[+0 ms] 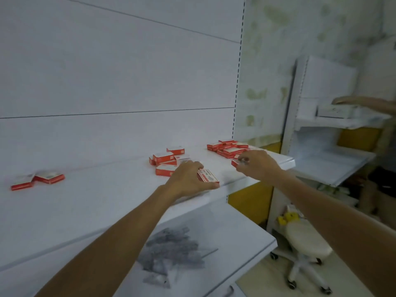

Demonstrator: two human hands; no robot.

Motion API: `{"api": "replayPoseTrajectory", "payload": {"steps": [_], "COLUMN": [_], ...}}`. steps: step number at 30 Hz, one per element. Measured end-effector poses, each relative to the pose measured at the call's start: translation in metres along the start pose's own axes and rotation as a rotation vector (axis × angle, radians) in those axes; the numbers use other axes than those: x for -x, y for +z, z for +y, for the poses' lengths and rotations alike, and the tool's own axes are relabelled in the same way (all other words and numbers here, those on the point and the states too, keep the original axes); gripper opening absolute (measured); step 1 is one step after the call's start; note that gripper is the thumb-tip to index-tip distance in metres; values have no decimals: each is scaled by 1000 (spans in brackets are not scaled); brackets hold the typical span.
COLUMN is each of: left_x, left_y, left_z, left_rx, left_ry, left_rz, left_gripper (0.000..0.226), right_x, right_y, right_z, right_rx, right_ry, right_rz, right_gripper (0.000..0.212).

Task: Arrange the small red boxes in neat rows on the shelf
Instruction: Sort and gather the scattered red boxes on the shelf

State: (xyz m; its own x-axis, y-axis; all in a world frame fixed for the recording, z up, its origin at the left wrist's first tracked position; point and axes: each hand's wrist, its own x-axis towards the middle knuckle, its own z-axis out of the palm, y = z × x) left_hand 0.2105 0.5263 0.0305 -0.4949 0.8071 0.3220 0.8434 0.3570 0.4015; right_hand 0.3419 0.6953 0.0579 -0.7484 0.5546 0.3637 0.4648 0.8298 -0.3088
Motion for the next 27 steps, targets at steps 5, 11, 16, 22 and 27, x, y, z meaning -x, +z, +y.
{"api": "replayPoseTrajectory", "payload": {"steps": [5,11,16,22,27], "left_x": [-45,-87,-112,-152,-211], "left_y": [44,91,114,120,113], "left_z": [54,95,107,93,72], "left_rx": [39,89,91,41,32], "left_ry": [2,18,-9,-10,-11], "left_rz": [-6,38,33,64,92], "left_gripper": [75,74,77,76,76], "right_x": [-10,-21,-39,-83,-144], "right_y": [-14,-17,-13,-1,7], "right_z": [76,155,189,200,199], "right_rx": [-46,-16,-37,-25,8], "right_ry": [31,11,40,-8,-71], "right_rz": [16,-18,-26,-11,-14], "right_gripper": [29,37,40,39,40]}}
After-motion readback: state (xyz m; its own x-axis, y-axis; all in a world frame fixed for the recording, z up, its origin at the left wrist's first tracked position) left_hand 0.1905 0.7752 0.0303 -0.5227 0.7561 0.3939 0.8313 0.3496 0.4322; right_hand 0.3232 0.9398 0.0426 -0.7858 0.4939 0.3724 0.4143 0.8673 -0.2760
